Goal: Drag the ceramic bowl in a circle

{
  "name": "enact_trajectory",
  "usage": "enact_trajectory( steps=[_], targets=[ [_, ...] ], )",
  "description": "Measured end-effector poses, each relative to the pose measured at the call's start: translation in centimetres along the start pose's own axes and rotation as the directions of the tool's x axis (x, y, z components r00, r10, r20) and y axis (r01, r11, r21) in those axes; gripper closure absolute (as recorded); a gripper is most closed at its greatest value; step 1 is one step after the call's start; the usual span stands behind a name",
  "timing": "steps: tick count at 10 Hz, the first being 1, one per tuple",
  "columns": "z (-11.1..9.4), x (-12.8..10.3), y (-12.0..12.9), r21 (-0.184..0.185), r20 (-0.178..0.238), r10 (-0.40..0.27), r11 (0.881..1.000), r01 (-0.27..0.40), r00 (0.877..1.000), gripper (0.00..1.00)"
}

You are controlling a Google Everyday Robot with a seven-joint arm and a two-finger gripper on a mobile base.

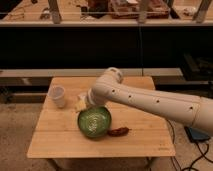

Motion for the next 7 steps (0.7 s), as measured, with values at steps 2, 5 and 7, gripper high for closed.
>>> enact_trajectory(
  steps=[2, 5, 7],
  targets=[
    [0.00, 0.00, 0.00, 0.000, 0.000, 0.000, 1.000, 0.000, 1.000, 0.20],
    [0.00, 0.00, 0.00, 0.000, 0.000, 0.000, 1.000, 0.000, 1.000, 0.20],
    [0.75, -0.62, 0.47, 0.012, 0.012, 0.005, 1.000, -0.006, 1.000, 0.20]
  ],
)
